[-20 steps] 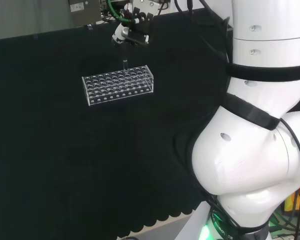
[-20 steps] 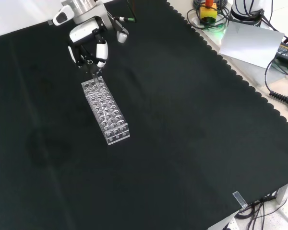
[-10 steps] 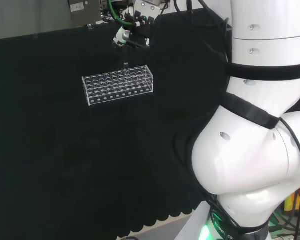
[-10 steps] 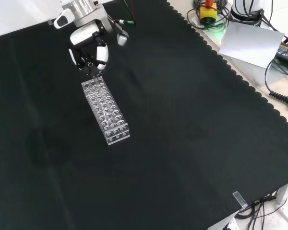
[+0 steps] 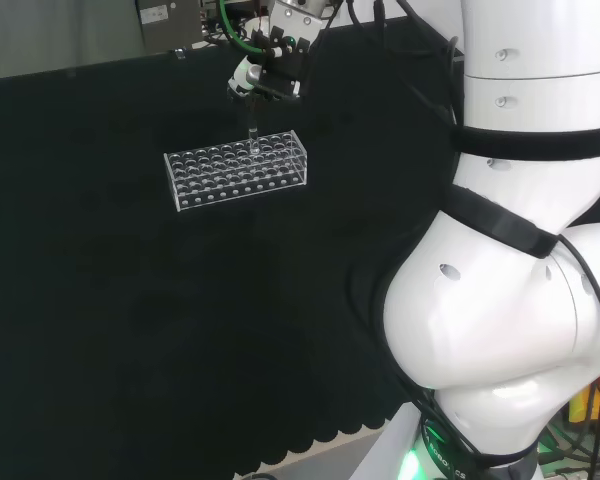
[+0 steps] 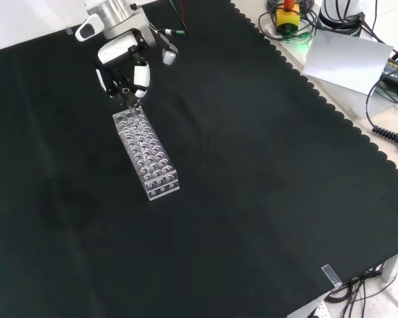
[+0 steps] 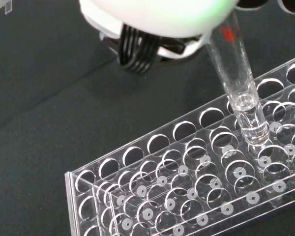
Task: Put the test tube back in the rack.
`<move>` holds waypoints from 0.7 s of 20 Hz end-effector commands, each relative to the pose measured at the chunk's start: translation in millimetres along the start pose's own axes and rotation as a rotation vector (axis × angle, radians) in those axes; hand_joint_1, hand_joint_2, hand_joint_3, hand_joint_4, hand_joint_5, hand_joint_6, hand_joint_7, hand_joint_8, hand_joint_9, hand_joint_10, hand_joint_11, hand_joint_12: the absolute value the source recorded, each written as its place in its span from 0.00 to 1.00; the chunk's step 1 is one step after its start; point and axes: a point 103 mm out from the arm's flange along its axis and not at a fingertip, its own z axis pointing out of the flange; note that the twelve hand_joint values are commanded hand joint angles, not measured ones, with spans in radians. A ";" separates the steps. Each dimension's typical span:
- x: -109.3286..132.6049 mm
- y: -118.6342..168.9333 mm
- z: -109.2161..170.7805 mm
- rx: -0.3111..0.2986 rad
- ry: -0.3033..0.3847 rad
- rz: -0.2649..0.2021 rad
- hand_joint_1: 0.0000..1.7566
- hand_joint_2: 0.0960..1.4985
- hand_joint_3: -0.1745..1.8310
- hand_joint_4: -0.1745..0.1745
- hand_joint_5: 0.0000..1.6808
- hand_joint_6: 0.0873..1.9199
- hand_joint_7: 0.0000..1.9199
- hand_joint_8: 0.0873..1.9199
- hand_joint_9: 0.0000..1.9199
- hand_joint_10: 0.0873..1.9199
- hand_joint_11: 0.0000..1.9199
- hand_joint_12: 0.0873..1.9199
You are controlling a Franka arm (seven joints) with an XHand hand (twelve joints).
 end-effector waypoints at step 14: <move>-0.1 10.0 -0.5 0.006 0.000 0.009 0.70 0.37 0.41 0.00 0.85 0.15 0.95 0.13 0.91 0.09 0.67 0.45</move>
